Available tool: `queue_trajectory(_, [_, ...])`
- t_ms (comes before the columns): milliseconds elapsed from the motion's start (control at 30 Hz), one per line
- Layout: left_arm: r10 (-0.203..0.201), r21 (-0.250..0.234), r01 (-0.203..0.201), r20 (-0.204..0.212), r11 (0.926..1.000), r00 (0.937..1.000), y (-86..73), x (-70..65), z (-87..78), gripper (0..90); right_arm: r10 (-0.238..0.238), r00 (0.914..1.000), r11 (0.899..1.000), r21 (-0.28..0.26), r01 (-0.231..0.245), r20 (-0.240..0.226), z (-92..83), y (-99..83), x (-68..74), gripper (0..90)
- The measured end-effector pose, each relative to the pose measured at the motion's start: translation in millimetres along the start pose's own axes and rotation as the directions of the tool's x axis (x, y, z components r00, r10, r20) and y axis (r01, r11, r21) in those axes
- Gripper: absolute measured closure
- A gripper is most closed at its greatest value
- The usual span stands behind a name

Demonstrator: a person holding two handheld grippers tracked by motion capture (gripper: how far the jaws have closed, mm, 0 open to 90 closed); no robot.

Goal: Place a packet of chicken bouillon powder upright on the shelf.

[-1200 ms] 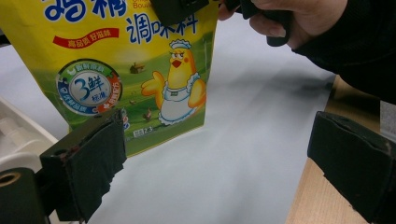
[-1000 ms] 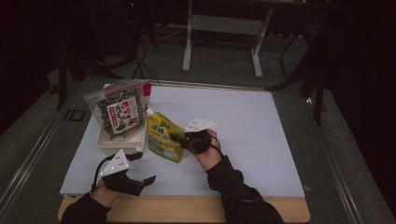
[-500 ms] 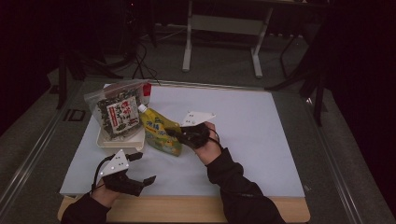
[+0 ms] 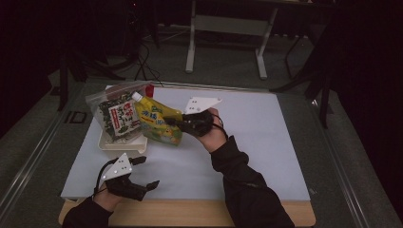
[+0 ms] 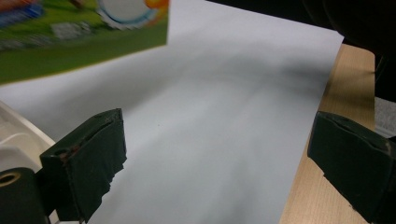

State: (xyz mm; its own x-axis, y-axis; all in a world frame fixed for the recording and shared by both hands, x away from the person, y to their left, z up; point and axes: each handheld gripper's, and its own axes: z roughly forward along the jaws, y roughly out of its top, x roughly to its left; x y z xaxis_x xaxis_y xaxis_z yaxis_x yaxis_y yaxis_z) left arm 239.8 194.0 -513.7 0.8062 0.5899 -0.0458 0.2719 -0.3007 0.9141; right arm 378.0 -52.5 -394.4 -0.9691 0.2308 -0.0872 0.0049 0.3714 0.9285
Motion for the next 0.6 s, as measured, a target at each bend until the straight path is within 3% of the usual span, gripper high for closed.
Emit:
queue_trajectory(333, [0.011, 0.017, -0.012, 0.039, 0.9998, 0.9992, -3.3, -3.7, 2.7, 5.2, -0.047, 0.994, 0.999, -0.009, 0.047, -0.099, 20.5, 12.3, 1.0, 90.0])
queue_trajectory(433, [0.013, 0.022, -0.014, 0.043, 0.9997, 0.999, -4.1, -4.6, 3.4, 5.2, -0.066, 0.9878, 0.998, -0.017, 0.065, -0.141, 31.8, 17.2, 5.9, 90.0])
queue_trajectory(600, [0.014, 0.02, -0.015, 0.046, 0.9997, 0.9989, -4.0, -5.8, 2.9, 5.2, -0.089, 0.9811, 0.996, -0.008, 0.089, -0.172, 45.2, 22.9, 11.5, 90.0])
